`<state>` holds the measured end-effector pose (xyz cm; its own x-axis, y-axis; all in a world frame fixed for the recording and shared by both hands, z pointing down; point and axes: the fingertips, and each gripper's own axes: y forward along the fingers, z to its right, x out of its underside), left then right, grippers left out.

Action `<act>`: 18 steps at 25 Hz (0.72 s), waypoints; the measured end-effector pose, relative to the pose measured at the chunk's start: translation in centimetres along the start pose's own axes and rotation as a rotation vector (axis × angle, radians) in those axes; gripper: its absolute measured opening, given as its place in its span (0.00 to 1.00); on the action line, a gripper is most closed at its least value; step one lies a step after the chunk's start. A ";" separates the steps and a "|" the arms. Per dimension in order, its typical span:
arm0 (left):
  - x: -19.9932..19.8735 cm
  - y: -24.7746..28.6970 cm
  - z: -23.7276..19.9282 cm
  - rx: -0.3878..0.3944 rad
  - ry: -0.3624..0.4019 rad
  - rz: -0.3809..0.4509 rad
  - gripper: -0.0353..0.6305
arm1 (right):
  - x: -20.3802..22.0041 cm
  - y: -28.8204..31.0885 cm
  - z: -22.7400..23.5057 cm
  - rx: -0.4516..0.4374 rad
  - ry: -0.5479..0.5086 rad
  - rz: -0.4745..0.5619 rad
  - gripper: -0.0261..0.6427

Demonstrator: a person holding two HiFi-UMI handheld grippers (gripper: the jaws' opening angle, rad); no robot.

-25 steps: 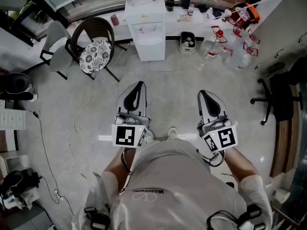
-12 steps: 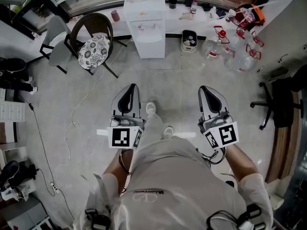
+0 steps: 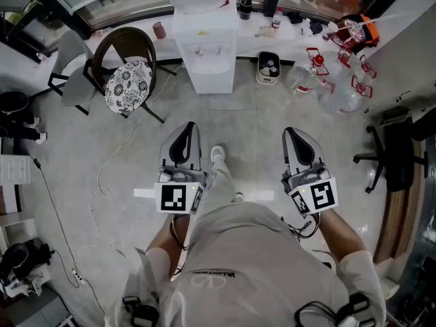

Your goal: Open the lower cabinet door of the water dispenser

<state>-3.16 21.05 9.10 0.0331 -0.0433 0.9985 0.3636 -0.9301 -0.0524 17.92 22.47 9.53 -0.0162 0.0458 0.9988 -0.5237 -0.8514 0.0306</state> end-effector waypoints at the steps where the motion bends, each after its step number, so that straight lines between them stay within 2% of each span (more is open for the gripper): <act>1: 0.2 1.2 -0.7 0.005 0.002 0.002 0.06 | 0.1 1.4 0.4 0.000 0.005 -0.001 0.06; 11: 1.3 12.7 -8.0 0.056 -0.016 -0.016 0.06 | -0.3 14.2 3.9 0.013 0.011 0.000 0.06; 18: 2.6 17.5 -10.9 0.099 -0.027 -0.021 0.06 | 0.2 20.4 4.3 -0.007 -0.034 -0.004 0.06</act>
<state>-6.84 0.64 10.91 0.0486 -0.0132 0.9987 0.4546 -0.8901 -0.0338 10.84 2.86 10.52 0.0148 0.0310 0.9994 -0.5297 -0.8475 0.0342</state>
